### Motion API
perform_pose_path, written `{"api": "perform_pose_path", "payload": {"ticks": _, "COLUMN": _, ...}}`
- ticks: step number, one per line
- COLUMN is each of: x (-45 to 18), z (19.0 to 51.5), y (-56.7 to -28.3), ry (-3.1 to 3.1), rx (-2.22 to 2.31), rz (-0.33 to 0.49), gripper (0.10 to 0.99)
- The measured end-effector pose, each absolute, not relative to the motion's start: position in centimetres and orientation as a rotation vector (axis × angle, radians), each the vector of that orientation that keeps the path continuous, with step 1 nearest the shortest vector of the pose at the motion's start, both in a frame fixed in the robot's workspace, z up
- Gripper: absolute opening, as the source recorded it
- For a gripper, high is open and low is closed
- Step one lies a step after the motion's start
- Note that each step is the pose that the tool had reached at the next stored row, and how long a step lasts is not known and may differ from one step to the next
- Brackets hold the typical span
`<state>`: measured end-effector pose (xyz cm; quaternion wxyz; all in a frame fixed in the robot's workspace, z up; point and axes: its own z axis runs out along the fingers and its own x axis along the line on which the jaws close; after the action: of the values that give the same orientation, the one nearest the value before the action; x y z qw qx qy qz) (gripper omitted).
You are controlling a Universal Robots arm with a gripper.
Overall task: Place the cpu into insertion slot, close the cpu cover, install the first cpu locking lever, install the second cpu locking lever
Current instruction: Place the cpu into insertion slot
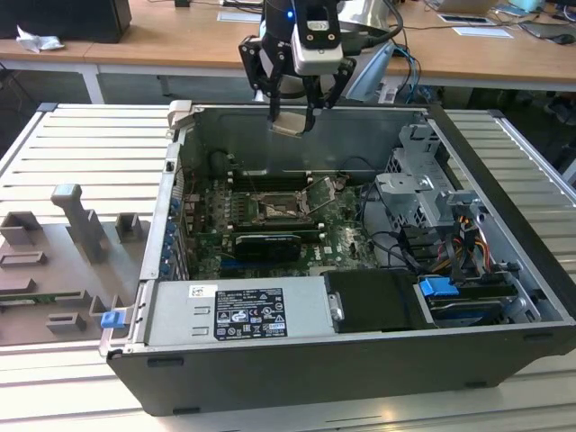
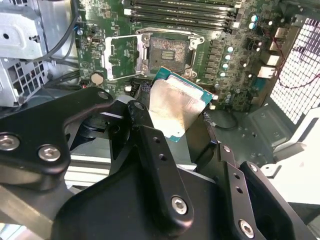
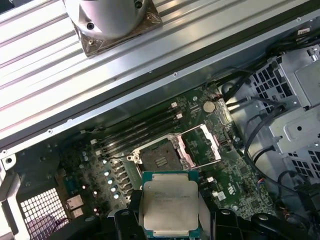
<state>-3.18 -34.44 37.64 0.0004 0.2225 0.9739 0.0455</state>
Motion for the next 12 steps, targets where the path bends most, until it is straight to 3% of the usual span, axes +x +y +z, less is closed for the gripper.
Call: {"api": "perform_pose_path", "payload": {"ticks": 12, "x": -3.18, "z": 37.6, "y": -34.44, "ry": 3.015, "rx": 0.851, "rz": 0.142, "gripper": 0.529}}
